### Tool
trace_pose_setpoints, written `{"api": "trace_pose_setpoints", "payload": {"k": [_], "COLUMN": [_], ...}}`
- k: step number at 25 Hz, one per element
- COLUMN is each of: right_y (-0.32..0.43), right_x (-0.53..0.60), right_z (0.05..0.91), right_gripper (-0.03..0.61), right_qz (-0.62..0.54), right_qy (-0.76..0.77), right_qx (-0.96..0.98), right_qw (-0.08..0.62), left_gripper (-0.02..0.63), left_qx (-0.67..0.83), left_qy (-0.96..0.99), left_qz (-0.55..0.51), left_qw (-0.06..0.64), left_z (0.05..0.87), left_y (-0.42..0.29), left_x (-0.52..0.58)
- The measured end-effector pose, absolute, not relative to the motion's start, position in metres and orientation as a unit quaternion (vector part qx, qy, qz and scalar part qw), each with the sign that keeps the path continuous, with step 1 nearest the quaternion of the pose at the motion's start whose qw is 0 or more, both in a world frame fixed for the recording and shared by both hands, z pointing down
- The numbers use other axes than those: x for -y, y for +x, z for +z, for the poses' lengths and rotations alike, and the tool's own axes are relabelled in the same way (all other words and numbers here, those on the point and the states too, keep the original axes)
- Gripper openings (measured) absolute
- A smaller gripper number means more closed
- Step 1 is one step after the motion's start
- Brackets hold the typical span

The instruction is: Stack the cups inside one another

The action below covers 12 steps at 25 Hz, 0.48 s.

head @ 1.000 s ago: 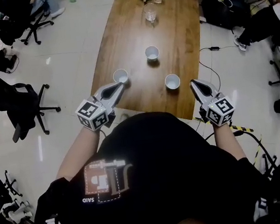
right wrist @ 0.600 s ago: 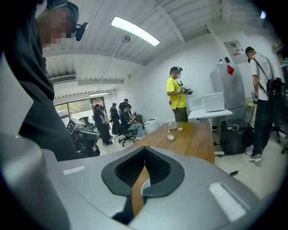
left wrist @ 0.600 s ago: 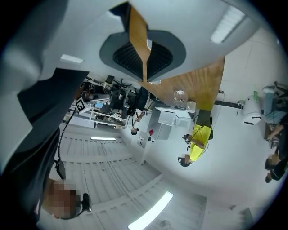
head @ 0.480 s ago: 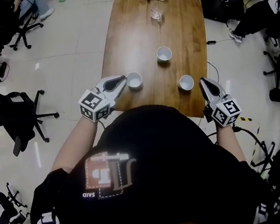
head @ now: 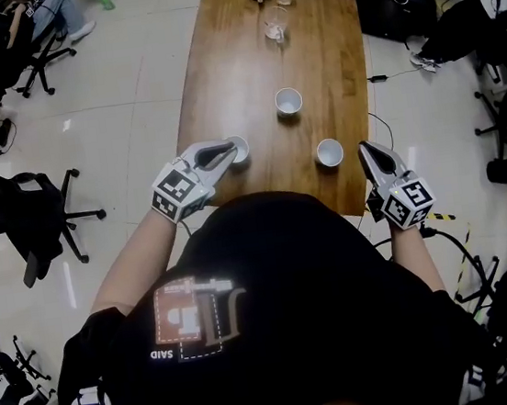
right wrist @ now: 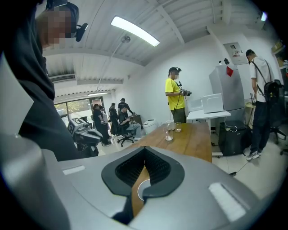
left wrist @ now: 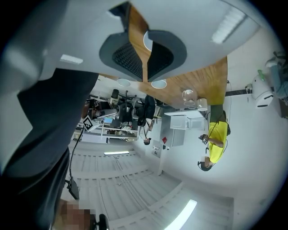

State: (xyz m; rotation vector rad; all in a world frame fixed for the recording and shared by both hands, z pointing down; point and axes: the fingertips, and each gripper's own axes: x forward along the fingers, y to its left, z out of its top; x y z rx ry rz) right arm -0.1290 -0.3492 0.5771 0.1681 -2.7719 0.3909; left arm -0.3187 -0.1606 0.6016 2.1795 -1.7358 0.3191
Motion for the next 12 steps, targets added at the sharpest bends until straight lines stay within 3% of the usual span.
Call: {"api": "trace_pose_setpoints", "payload": {"k": [5, 9, 12], "right_y": [-0.113, -0.094, -0.076], "right_x": [0.360, 0.367, 0.370], "right_z": [0.579, 0.581, 0.582], "right_gripper": [0.015, 0.015, 0.015], "right_qz": [0.142, 0.147, 0.151], "right_qy": [0.063, 0.078, 0.097], "right_qx": [0.974, 0.972, 0.971], "right_qw": [0.166, 0.163, 0.159], "left_gripper": [0.036, 0.096, 0.101], "left_qx": [0.572, 0.490, 0.438], "left_qy": [0.787, 0.801, 0.801], "left_qz": [0.199, 0.327, 0.396], "left_qw": [0.114, 0.103, 0.094], "left_z": [0.570, 0.591, 0.614], "left_y": [-0.318, -0.307, -0.299], "left_x": [0.204, 0.242, 0.265]}}
